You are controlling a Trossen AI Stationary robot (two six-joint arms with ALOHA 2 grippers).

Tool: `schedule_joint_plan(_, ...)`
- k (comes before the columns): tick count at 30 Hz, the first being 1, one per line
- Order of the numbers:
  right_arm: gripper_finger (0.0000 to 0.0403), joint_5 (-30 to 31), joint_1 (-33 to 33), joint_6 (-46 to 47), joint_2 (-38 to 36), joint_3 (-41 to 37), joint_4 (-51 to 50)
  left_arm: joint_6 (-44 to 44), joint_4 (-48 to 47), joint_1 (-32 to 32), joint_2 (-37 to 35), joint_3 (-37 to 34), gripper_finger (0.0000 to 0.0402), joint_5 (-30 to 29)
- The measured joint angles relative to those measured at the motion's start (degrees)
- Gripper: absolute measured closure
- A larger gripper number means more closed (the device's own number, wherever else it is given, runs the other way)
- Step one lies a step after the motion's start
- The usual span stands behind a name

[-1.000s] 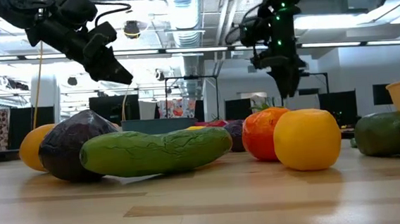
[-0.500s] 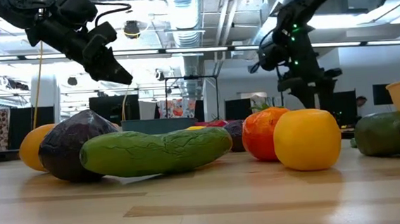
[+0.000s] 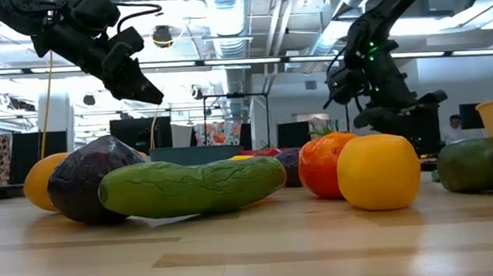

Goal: Sort produce into baskets
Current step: Put the green chili pepper into the blue bin

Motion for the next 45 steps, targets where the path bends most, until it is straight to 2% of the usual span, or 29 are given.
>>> schedule_joint_plan(14,0.0111,-4.22,11.82,8.14,0.00,-3.92,0.02,0.02,-0.02,0.00,0.00,0.00,0.0202,-0.02)
schedule_joint_plan(24,0.0111,-4.37,20.78,17.96,0.00,-3.90,0.66,0.24,-0.02,0.00,0.00,0.00,0.0202,-0.02)
schedule_joint_plan(36,0.0120,-4.24,29.30,24.21,0.00,-3.92,4.46,0.24,-0.02,-0.01,0.00,0.02,0.0202,-0.02)
schedule_joint_plan(45,0.0122,-6.69,33.47,28.93,-0.02,-10.52,9.98,0.24,-0.07,-0.02,0.00,0.02,0.0202,-0.02)
